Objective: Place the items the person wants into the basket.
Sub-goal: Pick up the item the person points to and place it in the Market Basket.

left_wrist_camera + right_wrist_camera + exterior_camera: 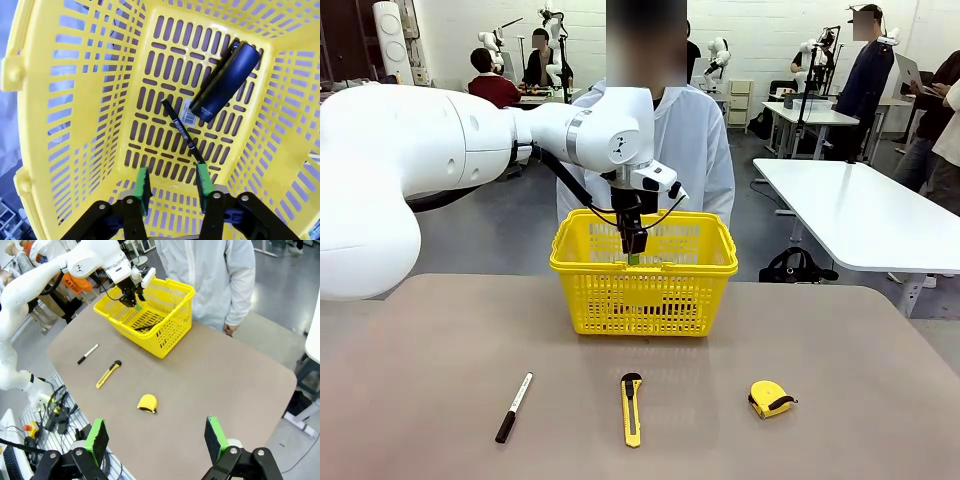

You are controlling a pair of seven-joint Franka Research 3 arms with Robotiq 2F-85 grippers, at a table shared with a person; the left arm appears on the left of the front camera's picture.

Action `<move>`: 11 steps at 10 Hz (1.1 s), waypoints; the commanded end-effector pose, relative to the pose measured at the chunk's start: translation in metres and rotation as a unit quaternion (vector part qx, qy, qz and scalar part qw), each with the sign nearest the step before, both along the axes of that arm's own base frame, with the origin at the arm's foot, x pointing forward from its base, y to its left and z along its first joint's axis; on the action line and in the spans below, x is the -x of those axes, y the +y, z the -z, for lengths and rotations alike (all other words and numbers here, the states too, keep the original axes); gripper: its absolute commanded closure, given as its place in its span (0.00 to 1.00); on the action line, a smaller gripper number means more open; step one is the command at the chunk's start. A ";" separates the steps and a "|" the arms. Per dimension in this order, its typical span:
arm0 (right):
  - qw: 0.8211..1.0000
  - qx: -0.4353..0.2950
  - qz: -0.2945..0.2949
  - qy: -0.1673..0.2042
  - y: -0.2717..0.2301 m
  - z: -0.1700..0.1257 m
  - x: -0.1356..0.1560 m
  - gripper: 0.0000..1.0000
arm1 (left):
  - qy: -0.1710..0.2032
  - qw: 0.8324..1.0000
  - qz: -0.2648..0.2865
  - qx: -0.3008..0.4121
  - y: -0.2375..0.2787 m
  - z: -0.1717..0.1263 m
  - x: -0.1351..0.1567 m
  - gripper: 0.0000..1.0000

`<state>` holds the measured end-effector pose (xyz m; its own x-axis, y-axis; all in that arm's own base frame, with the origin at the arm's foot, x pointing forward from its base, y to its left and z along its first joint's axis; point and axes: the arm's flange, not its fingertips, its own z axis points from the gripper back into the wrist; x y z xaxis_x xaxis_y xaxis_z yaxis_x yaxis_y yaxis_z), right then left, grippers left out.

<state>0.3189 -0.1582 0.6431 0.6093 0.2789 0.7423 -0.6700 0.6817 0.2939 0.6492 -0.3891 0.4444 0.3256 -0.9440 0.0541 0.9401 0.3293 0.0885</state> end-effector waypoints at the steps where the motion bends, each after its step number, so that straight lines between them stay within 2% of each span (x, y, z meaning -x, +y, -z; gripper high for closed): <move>1: 1.000 -0.003 -0.002 -0.002 0.001 0.001 0.000 0.00 | 0.006 1.000 -0.005 0.000 -0.005 -0.007 -0.008 0.00; 7: 1.000 -0.003 -0.002 -0.002 0.001 0.001 0.000 0.00 | 0.005 1.000 -0.018 -0.002 -0.001 -0.012 -0.004 0.00; 9: 1.000 -0.003 -0.002 -0.002 0.001 0.001 0.000 0.00 | -0.010 0.999 -0.036 0.012 0.019 -0.042 0.020 0.00; 11: 1.000 -0.003 -0.002 -0.002 0.001 0.001 0.000 0.00 | -0.046 0.997 -0.063 0.030 0.073 -0.091 0.074 0.00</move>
<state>0.3191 -0.1584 0.6427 0.6101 0.2783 0.7419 -0.6695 0.6818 0.2948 0.6301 -0.3589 0.5242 0.3990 -0.9109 0.1051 0.9009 0.4108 0.1398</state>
